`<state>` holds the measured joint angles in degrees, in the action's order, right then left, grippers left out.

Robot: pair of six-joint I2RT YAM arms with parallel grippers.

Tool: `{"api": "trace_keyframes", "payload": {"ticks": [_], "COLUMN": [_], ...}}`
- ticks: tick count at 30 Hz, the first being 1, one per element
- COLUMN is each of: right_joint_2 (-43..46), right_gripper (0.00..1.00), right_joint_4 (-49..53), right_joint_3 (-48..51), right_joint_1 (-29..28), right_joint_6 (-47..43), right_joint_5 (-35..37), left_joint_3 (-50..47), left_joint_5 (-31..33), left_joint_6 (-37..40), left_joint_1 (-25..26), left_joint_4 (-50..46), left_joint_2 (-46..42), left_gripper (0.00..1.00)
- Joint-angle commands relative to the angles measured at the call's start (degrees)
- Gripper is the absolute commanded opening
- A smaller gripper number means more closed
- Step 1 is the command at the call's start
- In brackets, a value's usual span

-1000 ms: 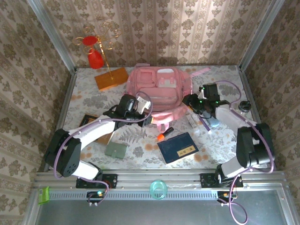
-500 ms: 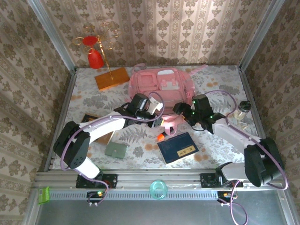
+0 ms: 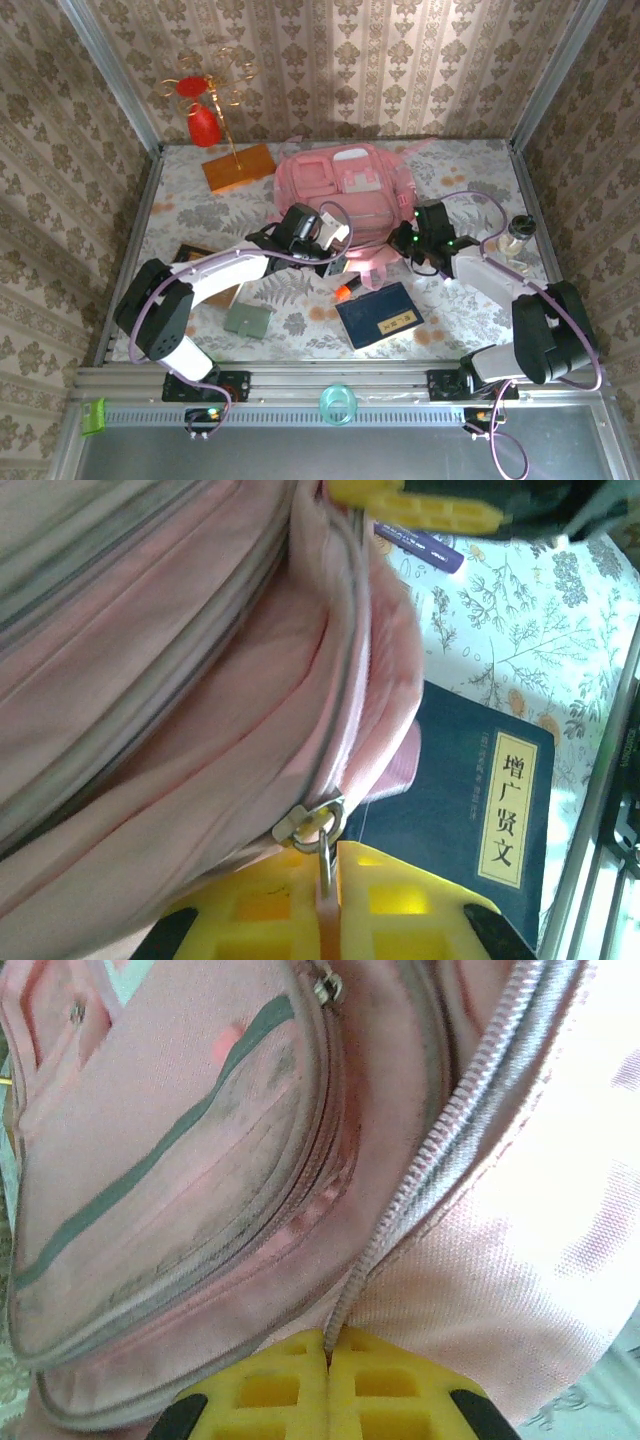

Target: Pack books, pencil case, and school supplies into a backpack

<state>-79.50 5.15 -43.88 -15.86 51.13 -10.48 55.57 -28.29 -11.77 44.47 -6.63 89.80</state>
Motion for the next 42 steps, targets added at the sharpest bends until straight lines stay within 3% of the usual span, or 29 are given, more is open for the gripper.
{"api": "trace_keyframes", "payload": {"ticks": [1,12,17,20,23,28,33,40,42], "right_joint_2": [2.6,5.8,6.0,6.3,8.0,14.9,19.8,14.6,12.5], "right_gripper": [0.0,0.0,0.0,0.31,0.59,0.86,1.0,1.0,0.91], "right_joint_4": [2.2,7.3,7.2,9.4,14.0,17.1,15.9,2.8,0.5], "right_joint_3": [0.0,-3.8,-6.1,-7.2,-6.5,0.4,5.9,8.2,7.7], "right_joint_1": [4.5,10.3,11.1,10.5,9.0,6.4,2.2,-2.2,-2.6], "right_joint_6": [-4.3,-10.9,-13.3,-13.8,-13.9,-8.8,-2.4,5.1,5.6], "right_joint_5": [7.5,8.3,4.0,-1.8,-2.5,-3.1,-2.7,-3.8,-2.6], "left_joint_3": [-1.4,-8.4,-7.7,-4.1,0.1,2.8,3.7,3.7,3.4], "left_joint_5": [-3.0,-2.3,-5.7,-6.5,-7.1,-6.6,-6.5,-6.9,-7.0], "left_joint_6": [2.4,0.8,-0.8,-1.2,-1.5,-2.1,-2.4,-1.9,-1.6], "left_joint_1": [-1.2,-10.2,-10.0,-6.6,-4.4,-3.3,-3.3,-2.6,-2.5], "left_joint_4": [0.4,-1.5,1.7,4.1,4.2,4.9,5.2,5.4,5.8], "left_joint_2": [-5.9,-11.5,-10.3,-8.3,-5.1,-2.3,-1.2,-0.7,-1.1], "left_gripper": [0.0,0.0,0.0,0.0,0.0,0.0,0.0,0.0,0.0]}}
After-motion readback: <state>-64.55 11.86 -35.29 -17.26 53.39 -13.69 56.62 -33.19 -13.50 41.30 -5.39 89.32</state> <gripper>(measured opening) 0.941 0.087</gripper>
